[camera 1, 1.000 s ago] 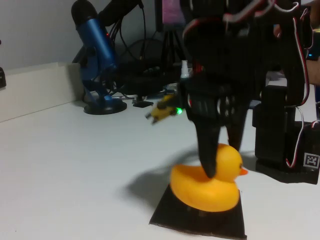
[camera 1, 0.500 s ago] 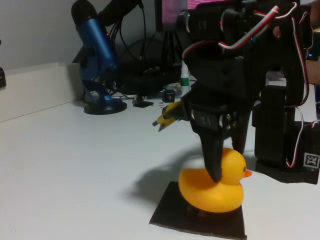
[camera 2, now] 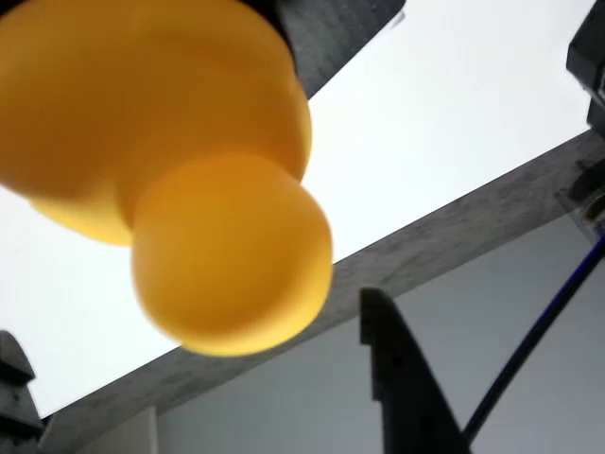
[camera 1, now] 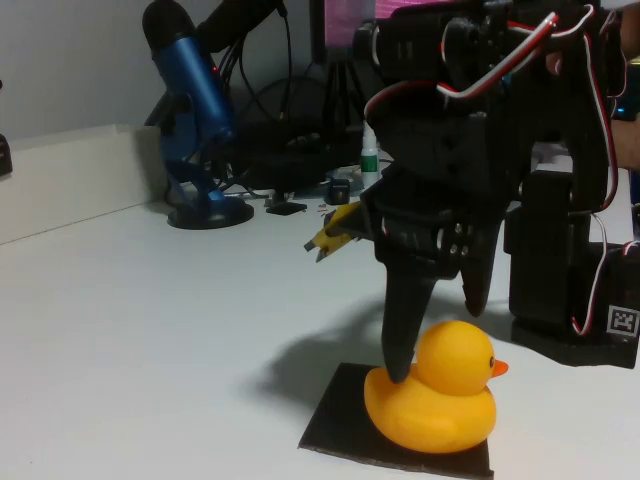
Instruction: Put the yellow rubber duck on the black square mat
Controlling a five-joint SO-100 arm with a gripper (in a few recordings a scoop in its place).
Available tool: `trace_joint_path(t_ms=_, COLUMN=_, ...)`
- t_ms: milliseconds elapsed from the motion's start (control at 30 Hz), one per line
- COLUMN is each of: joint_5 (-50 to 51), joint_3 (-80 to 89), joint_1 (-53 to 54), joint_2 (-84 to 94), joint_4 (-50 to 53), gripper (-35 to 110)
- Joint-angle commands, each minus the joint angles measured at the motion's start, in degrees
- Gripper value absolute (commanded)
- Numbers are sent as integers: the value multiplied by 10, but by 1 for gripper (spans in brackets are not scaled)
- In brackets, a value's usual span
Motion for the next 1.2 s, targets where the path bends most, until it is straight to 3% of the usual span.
trace_joint_path(t_ms=0, joint_5=-7, joint_3=-54, joint_1=0, joint_2=39, joint_4=40, gripper=41)
trace_joint_path(t_ms=233, joint_5=-7, joint_3=-120, joint_1=45, joint_2=70, joint_4=41, gripper=40)
trace_joint_path(t_ms=633, joint_5=-54, joint_3=-121, joint_1=468, joint_2=310, joint_4=40, gripper=40)
trace_joint_path(t_ms=900, joint_5=-54, joint_3=-113, joint_1=741, joint_2=361, joint_4=40, gripper=39)
trace_joint_path(t_ms=1167, joint_5=-47, joint_3=-106, joint_1=800, joint_2=363, joint_4=10, gripper=11)
